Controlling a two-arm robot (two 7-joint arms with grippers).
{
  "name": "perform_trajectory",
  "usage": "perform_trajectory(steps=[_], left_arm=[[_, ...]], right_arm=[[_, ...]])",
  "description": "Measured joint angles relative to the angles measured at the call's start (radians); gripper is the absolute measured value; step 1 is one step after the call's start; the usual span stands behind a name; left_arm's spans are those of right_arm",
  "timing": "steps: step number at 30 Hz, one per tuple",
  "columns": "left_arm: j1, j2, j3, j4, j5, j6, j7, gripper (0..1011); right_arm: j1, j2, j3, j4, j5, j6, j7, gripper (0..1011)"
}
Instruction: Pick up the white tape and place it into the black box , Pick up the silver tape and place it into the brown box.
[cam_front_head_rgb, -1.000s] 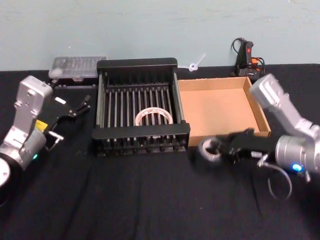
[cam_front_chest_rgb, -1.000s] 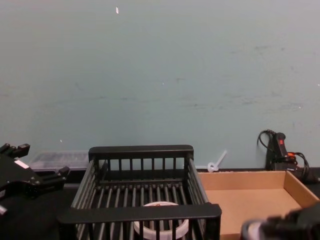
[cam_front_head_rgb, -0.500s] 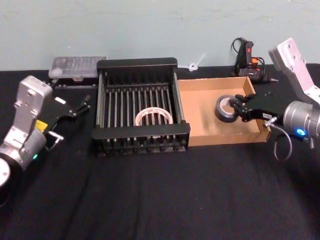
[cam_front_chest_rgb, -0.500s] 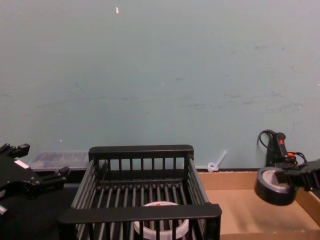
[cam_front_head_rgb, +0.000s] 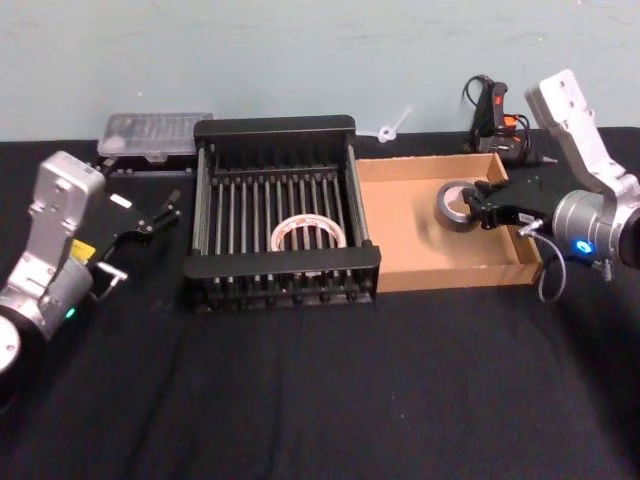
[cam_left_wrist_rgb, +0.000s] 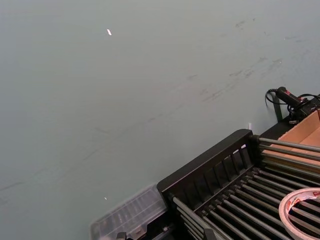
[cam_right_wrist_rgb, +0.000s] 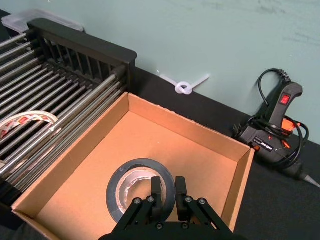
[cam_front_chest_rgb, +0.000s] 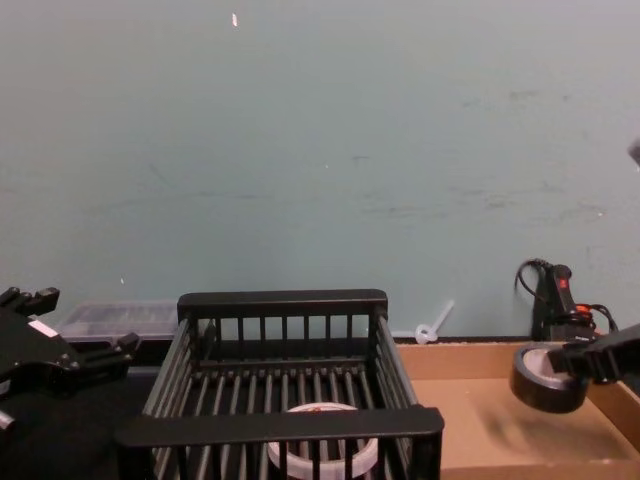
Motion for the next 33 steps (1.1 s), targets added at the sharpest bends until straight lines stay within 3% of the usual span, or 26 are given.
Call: perform_trajectory(steps=[21,24,33], left_arm=[[0.000,0.000,0.000,0.000,0.000,0.000,0.000,1001],[0.000,0.000,0.000,0.000,0.000,0.000,0.000,1001],[0.000,0.000,0.000,0.000,0.000,0.000,0.000,1001]], right_arm=[[0.006,-0.006,0.000,0.012,-0.007,-0.002,0.004,173],[0.005,-0.006,0.000,0.012,-0.006,-0.002,0.004,208],[0.005,-0.005,0.000,0.011,-0.006,-0.002,0.003,504]])
